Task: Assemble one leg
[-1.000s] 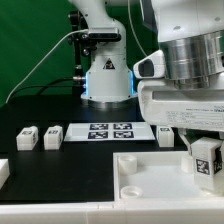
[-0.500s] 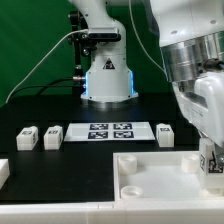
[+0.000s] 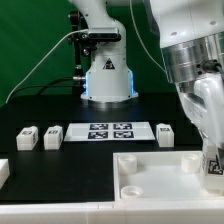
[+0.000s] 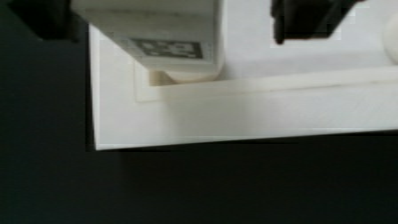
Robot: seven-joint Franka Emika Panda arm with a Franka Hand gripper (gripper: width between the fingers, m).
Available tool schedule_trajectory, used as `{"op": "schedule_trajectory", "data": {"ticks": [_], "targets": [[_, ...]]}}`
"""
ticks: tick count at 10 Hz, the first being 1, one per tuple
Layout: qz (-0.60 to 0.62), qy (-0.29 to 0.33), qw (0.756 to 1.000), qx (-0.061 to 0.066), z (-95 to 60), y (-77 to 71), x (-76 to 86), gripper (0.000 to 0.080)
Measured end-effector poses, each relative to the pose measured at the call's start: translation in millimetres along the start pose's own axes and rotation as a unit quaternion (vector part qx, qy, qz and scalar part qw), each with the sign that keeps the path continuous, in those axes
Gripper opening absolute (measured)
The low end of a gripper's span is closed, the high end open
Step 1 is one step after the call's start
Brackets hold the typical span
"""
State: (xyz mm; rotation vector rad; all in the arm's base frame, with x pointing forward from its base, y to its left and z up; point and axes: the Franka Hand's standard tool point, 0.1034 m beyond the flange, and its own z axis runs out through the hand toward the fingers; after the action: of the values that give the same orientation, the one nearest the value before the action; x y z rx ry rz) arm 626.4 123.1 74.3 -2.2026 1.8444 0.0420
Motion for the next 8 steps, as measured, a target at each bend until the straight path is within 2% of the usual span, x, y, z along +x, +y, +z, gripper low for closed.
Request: {"op": "schedule_trajectory", "data": {"ticks": [1,3,4,7,8], "targets": [[-0.071,0.000,0.997,-0.002,-1.3,-0.4,3.3,0.0620],[-0.243,0.002,0.970,-0.026,-2.7,-0.7,0.1,0.0644],[-0.279,0.003,0.960,-0.025,-2.1,-0.6,2.1,0.0648],[-0.419,0.000,0.907,-0.028,-1.4,0.2,2.9,0.0649],[-0.495,0.004,0.867,-0.057,-0.1,1.7,-4.5,0.0649]]}}
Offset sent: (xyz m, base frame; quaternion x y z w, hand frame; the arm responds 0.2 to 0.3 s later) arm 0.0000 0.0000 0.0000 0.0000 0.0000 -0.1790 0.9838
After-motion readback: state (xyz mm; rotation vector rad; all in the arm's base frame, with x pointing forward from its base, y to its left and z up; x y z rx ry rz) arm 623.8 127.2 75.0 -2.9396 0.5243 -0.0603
